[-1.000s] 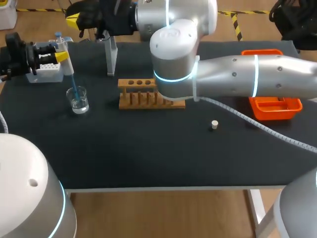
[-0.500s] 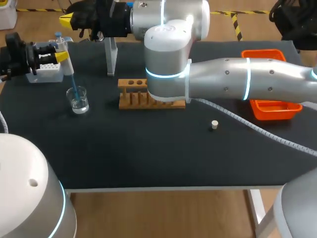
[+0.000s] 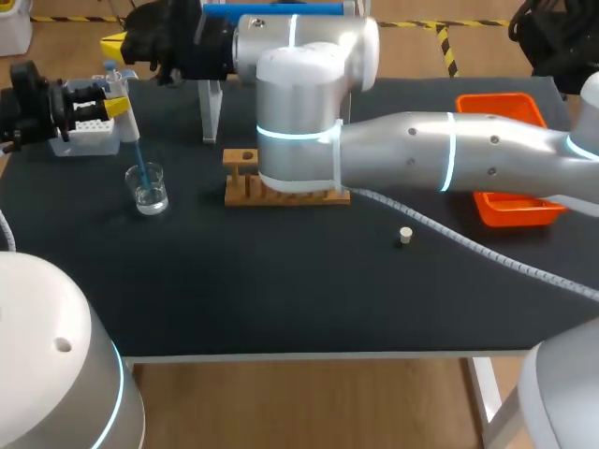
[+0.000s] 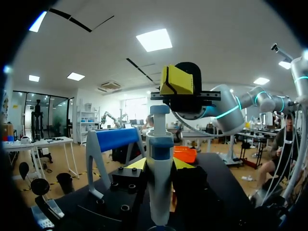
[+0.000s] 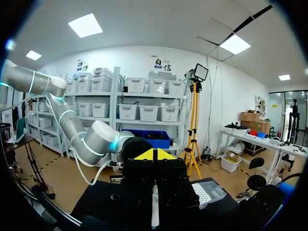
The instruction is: Invert the test tube, pick up the pipette, mount the tip to pipette, aspirate from beaker and dispense into the tube, eject the tip, return the pipette, and cap with the stopper.
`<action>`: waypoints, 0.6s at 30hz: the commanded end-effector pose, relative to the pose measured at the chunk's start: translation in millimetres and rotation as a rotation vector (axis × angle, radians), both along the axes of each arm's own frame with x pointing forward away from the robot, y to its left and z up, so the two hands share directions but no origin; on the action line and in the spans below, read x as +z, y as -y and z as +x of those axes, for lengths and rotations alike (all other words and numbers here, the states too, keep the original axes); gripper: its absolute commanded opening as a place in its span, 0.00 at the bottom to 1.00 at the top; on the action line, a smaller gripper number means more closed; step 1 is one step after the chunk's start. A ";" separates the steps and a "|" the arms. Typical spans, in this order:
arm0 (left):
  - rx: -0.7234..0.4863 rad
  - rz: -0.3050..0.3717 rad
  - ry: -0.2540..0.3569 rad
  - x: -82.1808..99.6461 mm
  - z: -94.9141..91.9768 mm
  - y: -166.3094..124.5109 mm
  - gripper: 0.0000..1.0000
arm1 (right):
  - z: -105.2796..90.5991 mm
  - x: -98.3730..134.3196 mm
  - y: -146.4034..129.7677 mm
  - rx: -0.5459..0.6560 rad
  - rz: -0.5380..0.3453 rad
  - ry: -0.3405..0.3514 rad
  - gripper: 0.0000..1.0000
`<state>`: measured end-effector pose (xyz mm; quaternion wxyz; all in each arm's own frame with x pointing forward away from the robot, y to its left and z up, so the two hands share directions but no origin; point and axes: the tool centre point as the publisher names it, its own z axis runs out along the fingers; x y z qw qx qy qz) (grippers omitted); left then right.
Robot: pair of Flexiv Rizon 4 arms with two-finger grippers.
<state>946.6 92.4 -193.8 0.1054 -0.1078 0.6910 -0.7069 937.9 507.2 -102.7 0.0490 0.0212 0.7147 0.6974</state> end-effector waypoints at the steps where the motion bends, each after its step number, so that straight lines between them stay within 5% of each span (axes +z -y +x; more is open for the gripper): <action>1: 0.001 -0.001 0.001 -0.3 -0.1 0.2 0.00 | 3.7 -4.4 -11.2 -0.008 0.023 -0.001 0.00; 18: 0.001 -0.001 0.001 -0.3 -0.1 0.2 0.00 | 5.0 -12.2 -17.6 -0.004 0.010 -0.043 0.00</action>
